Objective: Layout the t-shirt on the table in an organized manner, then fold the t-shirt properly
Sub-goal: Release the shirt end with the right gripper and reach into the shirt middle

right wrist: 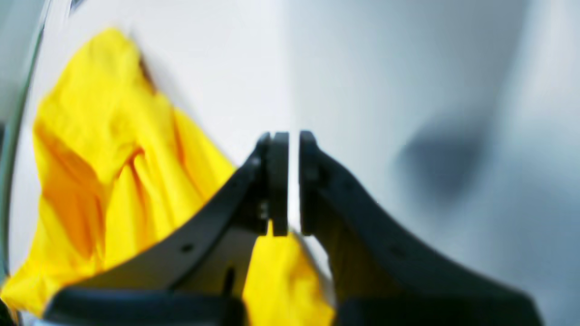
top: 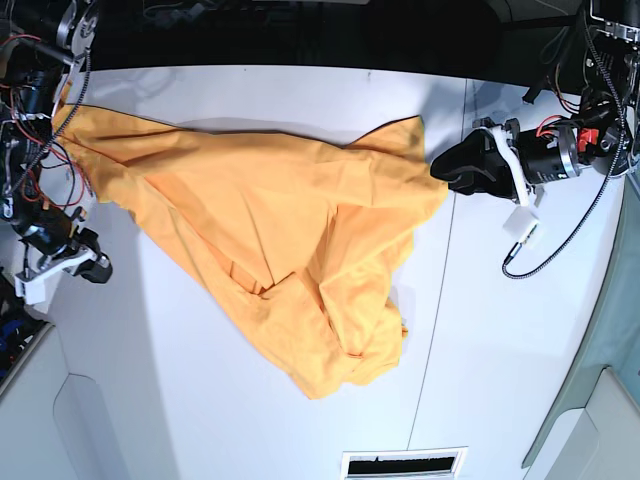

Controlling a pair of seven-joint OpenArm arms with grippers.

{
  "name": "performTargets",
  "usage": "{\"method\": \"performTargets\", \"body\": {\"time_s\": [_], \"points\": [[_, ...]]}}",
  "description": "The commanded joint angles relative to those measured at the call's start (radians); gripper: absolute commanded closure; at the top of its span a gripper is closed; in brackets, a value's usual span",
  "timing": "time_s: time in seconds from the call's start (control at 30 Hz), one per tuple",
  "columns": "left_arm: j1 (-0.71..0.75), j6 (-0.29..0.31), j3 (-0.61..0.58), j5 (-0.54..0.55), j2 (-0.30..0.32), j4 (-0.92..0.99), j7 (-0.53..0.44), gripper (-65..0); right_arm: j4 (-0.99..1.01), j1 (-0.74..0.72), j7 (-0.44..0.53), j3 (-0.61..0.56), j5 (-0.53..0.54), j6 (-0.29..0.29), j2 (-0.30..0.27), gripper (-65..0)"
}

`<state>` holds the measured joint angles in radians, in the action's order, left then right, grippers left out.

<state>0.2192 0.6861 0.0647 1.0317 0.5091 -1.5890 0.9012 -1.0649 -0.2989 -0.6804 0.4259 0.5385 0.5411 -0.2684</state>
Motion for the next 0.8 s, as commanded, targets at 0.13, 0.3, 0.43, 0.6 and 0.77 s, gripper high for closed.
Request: {"method": "performTargets", "body": {"time_s": [0.13,0.3,0.43,0.6,0.77], "points": [[0.005,0.012,0.007,0.018,0.013,-0.013,-0.018,-27.5,-0.019,-0.093,0.103,-0.187,-0.116,0.001,0.075,-14.7],[0.054,0.012,0.007,0.018,0.019,-0.013,-0.003,-27.5,-0.019,-0.191,0.206,-0.395,-0.271,-0.042,0.183,-29.5],[0.096,0.012,0.007,0.018,0.018,-0.013,-0.007,-27.5,-0.016,-0.244,0.232,-0.600,-0.399,-0.123,0.239,-29.5],[0.110,0.012,0.007,-0.007,0.018,-0.013,-0.007,-27.5,0.065,-0.257,0.283,-0.847,-0.534,-0.261,0.272,-29.5],[0.113,0.012,0.007,-0.011,0.024,-0.013,-0.007,-27.5,0.226,-0.257,0.396,-0.988,-0.629,-0.472,0.274,-29.5]]}}
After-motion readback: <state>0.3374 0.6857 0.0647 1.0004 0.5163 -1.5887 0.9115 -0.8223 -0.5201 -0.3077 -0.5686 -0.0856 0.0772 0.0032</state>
